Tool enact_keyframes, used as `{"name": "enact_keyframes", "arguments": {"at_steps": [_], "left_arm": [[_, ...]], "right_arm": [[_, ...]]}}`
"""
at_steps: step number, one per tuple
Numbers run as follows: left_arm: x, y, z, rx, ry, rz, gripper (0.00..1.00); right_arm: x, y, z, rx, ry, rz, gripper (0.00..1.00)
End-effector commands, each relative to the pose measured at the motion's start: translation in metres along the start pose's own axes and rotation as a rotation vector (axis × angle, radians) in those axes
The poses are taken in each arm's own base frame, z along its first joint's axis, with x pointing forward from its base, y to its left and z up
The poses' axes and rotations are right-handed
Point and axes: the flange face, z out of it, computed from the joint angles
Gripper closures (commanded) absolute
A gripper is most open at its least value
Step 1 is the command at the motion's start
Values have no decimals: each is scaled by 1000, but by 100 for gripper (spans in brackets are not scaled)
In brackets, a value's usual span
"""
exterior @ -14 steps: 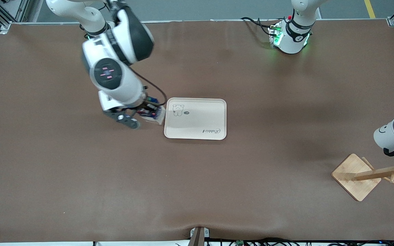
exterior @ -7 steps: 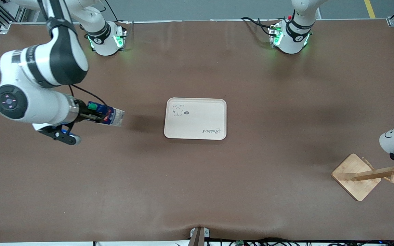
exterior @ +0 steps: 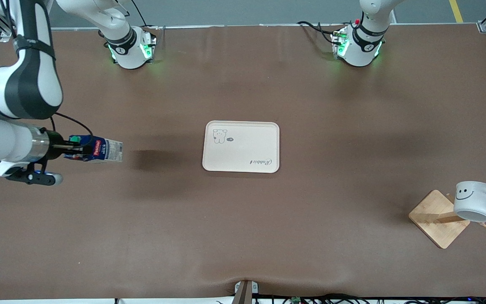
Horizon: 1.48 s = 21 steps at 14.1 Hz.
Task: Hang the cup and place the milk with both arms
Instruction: 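Hang the mug handle on the stand while the right gripper carries the milk, then open the left gripper and lift away while the right gripper lowers the milk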
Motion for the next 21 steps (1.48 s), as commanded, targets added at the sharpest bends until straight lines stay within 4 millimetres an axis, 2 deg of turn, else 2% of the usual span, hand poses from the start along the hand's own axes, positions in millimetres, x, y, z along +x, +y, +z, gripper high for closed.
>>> {"name": "enact_keyframes", "arguments": {"at_steps": [1,3,4,8,11,12,14,15,17,18,20,21], "left_arm": [[2,17,-20,-14,5,-48,0],[5,31,-17,-47,-31,-77,0],[7,36,-19,-54,-41,-88,0],[26,89,-33,-91,-85,-208,0],[41,120,-44,-61,-97,-292,0],[50,138,-45,-24,-109,-311,0],[63,172,-56,29,-106,-370,0],[67,182,-58,46,-105,-388,0],[68,190,-62,49,-111,-388,0],[68,190,-63,50,-108,-387,0],[69,192,-65,52,-103,-384,0],[72,205,-71,61,-96,-357,0]], "right_arm": [[-19,36,30,44,57,-34,100],[-27,50,50,50,75,-35,100],[-28,64,60,52,73,-24,100],[-32,107,100,64,86,-32,100],[-46,109,124,68,119,-26,100],[-48,109,130,68,132,-21,100],[-49,110,134,69,130,-1,100],[-49,111,134,71,129,29,100],[-49,110,134,72,128,55,100],[-49,110,132,71,134,55,95],[-48,111,131,70,135,73,94],[-48,111,133,67,131,94,94]]}}
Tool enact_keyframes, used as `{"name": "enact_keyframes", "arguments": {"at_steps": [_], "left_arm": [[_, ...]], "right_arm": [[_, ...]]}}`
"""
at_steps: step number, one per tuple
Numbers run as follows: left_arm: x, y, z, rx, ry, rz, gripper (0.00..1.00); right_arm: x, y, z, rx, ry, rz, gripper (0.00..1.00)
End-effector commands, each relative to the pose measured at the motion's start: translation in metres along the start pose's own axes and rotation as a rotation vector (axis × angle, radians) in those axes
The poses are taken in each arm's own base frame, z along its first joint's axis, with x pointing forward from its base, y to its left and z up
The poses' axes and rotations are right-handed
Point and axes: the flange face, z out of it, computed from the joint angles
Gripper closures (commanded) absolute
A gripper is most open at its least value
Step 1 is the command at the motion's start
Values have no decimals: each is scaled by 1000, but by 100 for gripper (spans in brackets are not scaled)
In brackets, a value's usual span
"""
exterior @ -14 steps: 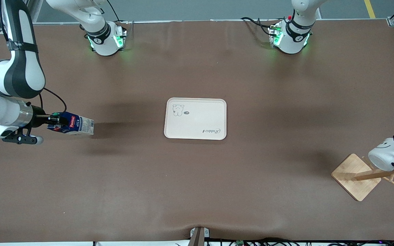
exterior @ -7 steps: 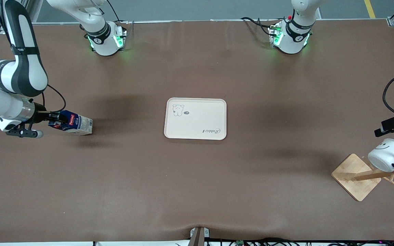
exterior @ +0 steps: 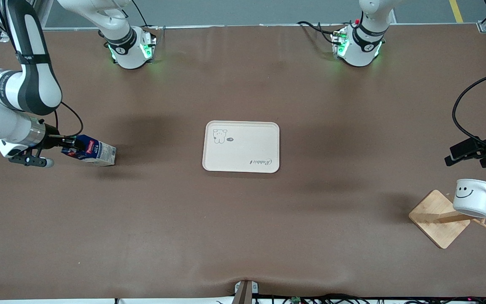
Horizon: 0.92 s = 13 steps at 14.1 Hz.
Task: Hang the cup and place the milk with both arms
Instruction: 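Open the left gripper and lift away while the right gripper lowers the milk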
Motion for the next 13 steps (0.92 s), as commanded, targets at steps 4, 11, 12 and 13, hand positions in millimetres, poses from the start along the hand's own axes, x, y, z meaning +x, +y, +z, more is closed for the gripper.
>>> {"name": "enact_keyframes", "arguments": {"at_steps": [4,11,12,13], "left_arm": [[-23,32,-39,120,28,30,0],[-74,50,-71,158,-52,28,0],[-83,51,-75,158,-51,27,0],[-94,52,-77,157,-52,29,0]], "right_arm": [[-9,1,-3,-26,9,56,74],[-8,-2,-3,-27,5,51,0],[-9,-2,-3,-27,4,51,0],[-8,-2,-4,-27,5,51,0]]}}
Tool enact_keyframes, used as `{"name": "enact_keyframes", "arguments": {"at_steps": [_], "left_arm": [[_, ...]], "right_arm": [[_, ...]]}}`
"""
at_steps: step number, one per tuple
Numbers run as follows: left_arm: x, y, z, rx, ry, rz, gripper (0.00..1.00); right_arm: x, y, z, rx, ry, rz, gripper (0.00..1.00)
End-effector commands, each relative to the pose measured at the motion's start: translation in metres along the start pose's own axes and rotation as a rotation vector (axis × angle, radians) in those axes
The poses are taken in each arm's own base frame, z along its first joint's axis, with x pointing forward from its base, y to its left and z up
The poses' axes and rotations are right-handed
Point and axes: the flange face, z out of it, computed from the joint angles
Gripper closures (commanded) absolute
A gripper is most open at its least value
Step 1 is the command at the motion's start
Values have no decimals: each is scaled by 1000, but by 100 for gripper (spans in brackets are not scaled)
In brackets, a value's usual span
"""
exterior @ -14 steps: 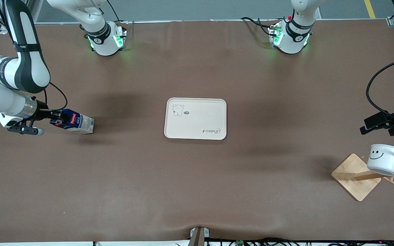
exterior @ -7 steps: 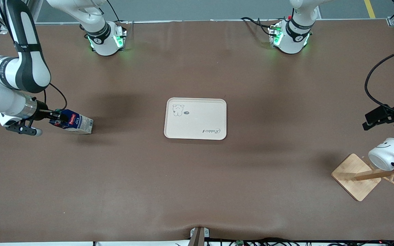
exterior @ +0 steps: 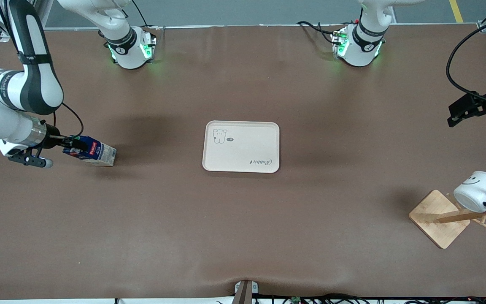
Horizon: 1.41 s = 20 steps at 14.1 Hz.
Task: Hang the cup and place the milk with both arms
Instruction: 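Open the left gripper and lift away while the right gripper lowers the milk, then release the milk carton on the table and withdraw the right gripper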
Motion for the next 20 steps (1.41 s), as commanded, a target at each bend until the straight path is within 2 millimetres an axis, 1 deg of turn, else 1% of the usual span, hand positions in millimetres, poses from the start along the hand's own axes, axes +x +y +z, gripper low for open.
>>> {"name": "enact_keyframes", "arguments": {"at_steps": [1,2,3,5,6,7,9,10,12,15,17,18,20], "left_arm": [[-37,4,-5,-10,-1,12,0],[-45,9,-7,-25,-1,13,0],[-51,2,-8,-29,-5,6,0],[-67,3,-7,-30,-11,6,0],[-71,3,-8,-30,-9,4,0],[-72,5,-9,-30,-8,4,0],[-74,11,-14,-31,-5,7,0],[-73,13,-12,-31,-11,9,0],[-72,19,-8,-27,-20,16,0],[-73,24,-8,-26,-20,10,0],[-73,36,-8,-21,-21,-22,0],[-74,38,-8,-21,-21,-22,0],[-78,41,-12,-20,-22,-31,0]], "right_arm": [[-7,-1,-7,-9,12,9,0],[-5,-3,-10,-9,16,6,0],[-2,-5,-18,-8,31,3,0],[8,-8,-39,-6,76,-4,0],[13,-9,-48,-5,96,-6,0],[18,-12,-62,-2,123,-15,0],[25,-22,-85,0,170,-32,0],[28,-23,-91,2,184,-34,0],[32,-24,-96,0,195,-35,0],[40,-24,-102,-2,211,-32,0],[44,-30,-119,0,238,-41,0],[43,-34,-131,1,229,-48,0],[40,-28,-173,2,193,-42,0]]}}
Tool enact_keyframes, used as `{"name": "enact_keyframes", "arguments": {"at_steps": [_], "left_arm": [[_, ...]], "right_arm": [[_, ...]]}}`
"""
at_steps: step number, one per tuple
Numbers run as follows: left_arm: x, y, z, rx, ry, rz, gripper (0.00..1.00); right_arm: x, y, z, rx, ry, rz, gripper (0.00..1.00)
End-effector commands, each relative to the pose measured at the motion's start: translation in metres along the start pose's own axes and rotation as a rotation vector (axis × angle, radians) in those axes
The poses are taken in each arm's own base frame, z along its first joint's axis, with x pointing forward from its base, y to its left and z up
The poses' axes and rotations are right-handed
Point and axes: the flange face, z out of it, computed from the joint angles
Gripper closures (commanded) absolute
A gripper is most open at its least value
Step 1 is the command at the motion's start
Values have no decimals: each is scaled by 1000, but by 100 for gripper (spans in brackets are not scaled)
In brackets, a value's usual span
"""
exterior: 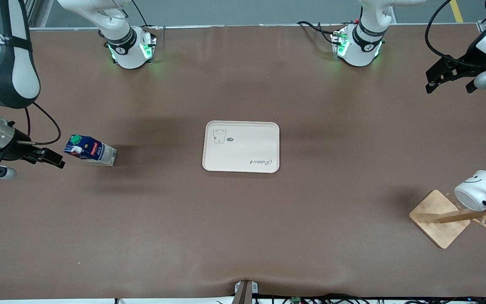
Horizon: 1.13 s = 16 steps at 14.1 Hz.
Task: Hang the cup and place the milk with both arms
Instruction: 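Release the milk carton on the table and withdraw the right gripper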
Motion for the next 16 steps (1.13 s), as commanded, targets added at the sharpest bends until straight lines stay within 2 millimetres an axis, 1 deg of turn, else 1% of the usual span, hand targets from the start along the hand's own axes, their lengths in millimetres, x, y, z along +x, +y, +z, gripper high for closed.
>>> {"name": "enact_keyframes", "arguments": {"at_steps": [1,3,4,7,10,12,14,16], "left_arm": [[-11,10,-7,-4,2,-14,0],[-13,12,-7,-1,-12,-13,0],[-13,11,-7,-1,-12,-13,0],[-13,10,-9,-1,-9,-13,0],[-14,10,-9,0,-17,-13,0],[-14,11,-9,0,-15,-10,0],[-17,10,-14,-1,-4,-13,0],[-18,10,-13,0,-7,-10,0]], "right_arm": [[12,1,-54,-14,-24,7,0],[14,-11,-72,-15,-12,-11,0],[14,-13,-83,-15,-7,-15,0],[11,-10,-119,-4,-23,-9,0],[0,-11,-132,-3,-95,-3,0],[-7,-21,-145,-4,-116,-12,0],[-7,-24,-146,-6,-116,-17,0],[-8,-24,-150,-3,-109,-18,0]]}}
